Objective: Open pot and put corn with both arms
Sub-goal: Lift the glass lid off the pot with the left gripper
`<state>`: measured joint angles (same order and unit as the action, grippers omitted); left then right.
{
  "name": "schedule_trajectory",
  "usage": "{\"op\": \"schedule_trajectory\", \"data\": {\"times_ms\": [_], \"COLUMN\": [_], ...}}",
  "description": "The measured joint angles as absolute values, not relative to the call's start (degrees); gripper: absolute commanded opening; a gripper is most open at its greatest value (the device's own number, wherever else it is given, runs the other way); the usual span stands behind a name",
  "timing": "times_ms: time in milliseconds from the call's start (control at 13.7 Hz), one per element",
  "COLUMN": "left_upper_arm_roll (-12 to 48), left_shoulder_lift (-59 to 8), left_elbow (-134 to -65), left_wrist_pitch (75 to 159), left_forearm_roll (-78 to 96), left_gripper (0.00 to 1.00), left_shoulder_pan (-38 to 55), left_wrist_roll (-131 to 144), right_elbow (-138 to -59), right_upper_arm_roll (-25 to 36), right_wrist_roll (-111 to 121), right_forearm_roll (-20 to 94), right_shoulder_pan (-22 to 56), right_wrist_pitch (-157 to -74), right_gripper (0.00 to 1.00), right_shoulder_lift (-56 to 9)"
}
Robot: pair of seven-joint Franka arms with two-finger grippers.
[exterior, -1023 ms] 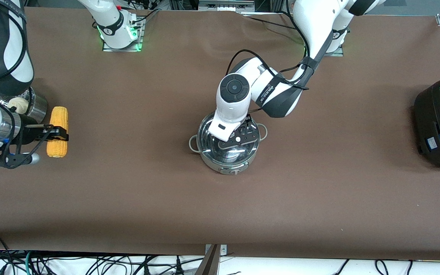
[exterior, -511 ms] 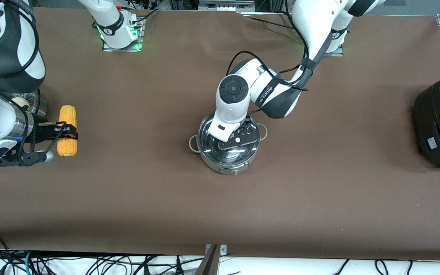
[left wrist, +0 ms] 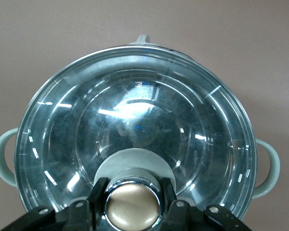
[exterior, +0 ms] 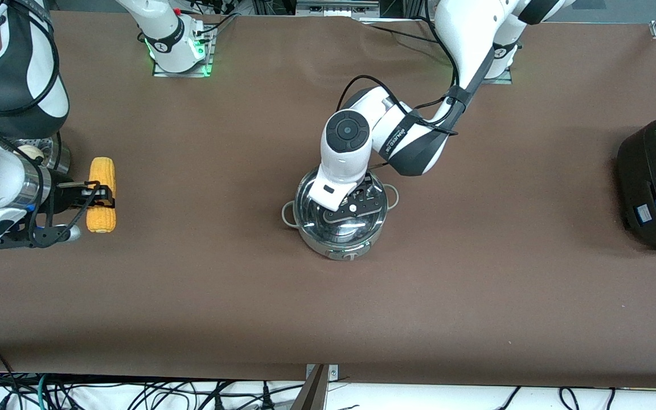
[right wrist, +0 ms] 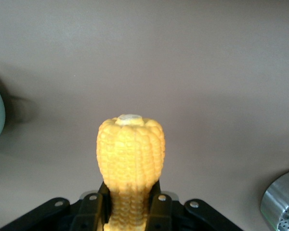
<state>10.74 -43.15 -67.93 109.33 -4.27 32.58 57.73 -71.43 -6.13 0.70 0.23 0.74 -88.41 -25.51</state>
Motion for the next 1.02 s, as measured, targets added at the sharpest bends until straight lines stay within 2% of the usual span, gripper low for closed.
{"op": "schedule_trajectory", "data": {"times_ms": [438, 804, 1023], "left_upper_arm_roll": [10.60, 9.81, 9.45], "left_shoulder_lift": [-42.47, -37.13, -32.69], "left_elbow": [-66.42, -66.02, -69.54], "left_wrist_pitch": [105.92, 99.86, 97.50], "left_forearm_roll": [-3.54, 0.03, 0.53], "left_gripper": [0.00, 0.00, 0.00], "left_shoulder_pan": [32.40, 27.72, 22.25], "left_wrist_roll": [57.83, 51.64, 41.99], "right_elbow": [-70.69, -70.35, -70.32], "right_upper_arm_roll": [-6.26, -6.48, -9.16], "right_wrist_roll": [-4.30, -8.17, -12.93], "right_forearm_roll": [0.23, 0.28, 0.53], "right_shoulder_pan": [5.93, 8.64, 9.38], "right_wrist_pitch": [-88.41, -88.44, -89.19], "right_gripper": [0.09, 0.09, 0.09], "right_shoulder_lift": [-25.51, -25.51, -25.52]}}
